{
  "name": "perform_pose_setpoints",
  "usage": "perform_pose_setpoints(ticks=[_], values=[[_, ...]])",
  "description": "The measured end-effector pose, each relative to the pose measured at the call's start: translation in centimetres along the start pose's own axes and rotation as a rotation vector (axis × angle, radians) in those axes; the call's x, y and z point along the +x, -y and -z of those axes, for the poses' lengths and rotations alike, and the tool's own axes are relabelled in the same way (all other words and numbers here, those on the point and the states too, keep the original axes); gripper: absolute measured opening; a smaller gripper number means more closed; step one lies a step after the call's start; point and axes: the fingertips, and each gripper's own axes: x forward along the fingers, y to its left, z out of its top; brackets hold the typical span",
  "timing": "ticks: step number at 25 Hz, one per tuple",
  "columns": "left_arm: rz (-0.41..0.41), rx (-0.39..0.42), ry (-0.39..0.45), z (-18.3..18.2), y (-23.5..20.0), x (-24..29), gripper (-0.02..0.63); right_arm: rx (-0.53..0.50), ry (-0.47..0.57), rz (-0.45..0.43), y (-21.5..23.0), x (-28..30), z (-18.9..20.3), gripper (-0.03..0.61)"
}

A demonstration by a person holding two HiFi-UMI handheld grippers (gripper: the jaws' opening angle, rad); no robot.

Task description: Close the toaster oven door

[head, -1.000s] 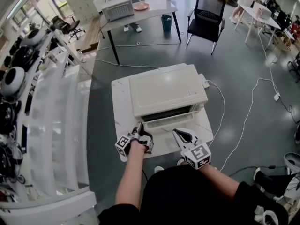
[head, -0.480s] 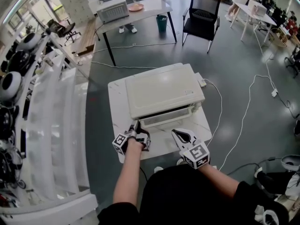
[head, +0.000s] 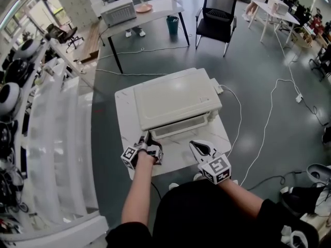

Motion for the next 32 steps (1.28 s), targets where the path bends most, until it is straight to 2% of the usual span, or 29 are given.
perform_pose_setpoints(ticks=[5, 11, 17, 20, 24, 26, 28, 30, 32], values=[[0.056, -0.018, -0.005, 0.1, 0.1, 0.0, 0.091, 0.004, -0.004, 0.004, -0.5, -0.4, 0.4, 0.02], [0.083, -0.018, -0.012, 0.2, 0.4, -1.1, 0.091, 0.013, -0.002, -0.011, -0.9, -0.7, 0.1, 0.02], [0.122, 0.053, -0.052, 1.9, 2.3, -4.3, 0.089, 0.044, 0.036, 0.029, -0.2, -2.3, -1.4, 0.02], [0.183, 0.151, -0.1, 3.7, 5.2, -6.7, 0.089, 0.042, 0.081, 0.049, 0.2, -3.5, -3.3, 0.02], [0.314, 0.322, -0.181, 7.2, 9.0, -10.0, 0.087, 0.056, 0.102, 0.068, 0.7, -5.3, -4.6, 0.02], [0.37, 0.413, -0.194, 8.7, 10.7, -11.7, 0.081, 0.058, 0.117, 0.075, 0.8, -6.2, -5.2, 0.02], [0.383, 0.518, -0.18, 9.5, 11.3, -13.3, 0.072, 0.045, 0.128, 0.082, 1.0, -7.0, -5.8, 0.02], [0.348, 0.669, -0.152, 9.5, 10.8, -14.5, 0.071, 0.026, 0.134, 0.094, 1.5, -7.5, -5.8, 0.02], [0.332, 0.885, -0.125, 9.5, 10.9, -15.3, 0.057, 0.018, 0.132, 0.118, 2.4, -7.5, -5.2, 0.02]])
